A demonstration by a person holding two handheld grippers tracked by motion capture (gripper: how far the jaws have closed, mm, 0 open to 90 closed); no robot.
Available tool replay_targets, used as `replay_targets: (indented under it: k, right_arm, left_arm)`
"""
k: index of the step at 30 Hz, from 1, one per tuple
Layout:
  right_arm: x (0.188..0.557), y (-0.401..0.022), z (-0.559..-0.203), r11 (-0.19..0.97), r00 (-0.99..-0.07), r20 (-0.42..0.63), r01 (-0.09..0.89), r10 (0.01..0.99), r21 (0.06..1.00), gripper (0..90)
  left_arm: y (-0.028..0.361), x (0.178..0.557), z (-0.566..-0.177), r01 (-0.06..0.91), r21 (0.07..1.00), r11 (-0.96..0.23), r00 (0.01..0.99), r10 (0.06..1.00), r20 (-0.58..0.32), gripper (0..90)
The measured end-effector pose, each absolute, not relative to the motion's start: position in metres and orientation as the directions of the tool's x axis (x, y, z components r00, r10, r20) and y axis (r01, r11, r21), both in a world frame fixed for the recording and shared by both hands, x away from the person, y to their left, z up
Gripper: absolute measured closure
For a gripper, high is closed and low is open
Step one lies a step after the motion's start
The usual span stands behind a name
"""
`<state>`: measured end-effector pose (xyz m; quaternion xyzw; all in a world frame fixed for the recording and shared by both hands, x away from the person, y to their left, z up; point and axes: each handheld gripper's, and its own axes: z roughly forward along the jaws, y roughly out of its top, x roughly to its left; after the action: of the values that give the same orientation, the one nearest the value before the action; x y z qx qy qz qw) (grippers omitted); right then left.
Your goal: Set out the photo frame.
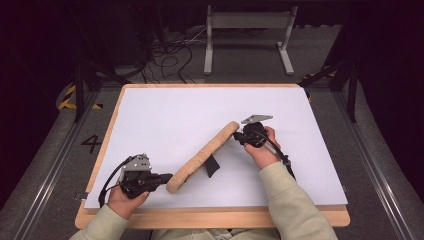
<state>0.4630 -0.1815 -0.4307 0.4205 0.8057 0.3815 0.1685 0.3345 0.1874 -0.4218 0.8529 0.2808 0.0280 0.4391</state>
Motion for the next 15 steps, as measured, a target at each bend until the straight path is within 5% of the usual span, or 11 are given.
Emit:
replay_targets:
  k: [15]
  right_arm:
    - [0.486,-0.160,-0.429,0.376,-0.613,0.031,0.523,0.790,0.765,90.0]
  left_arm:
    - [0.184,0.334,-0.423,0.445,0.764,-0.468,0.850,0.488,-0.196,90.0]
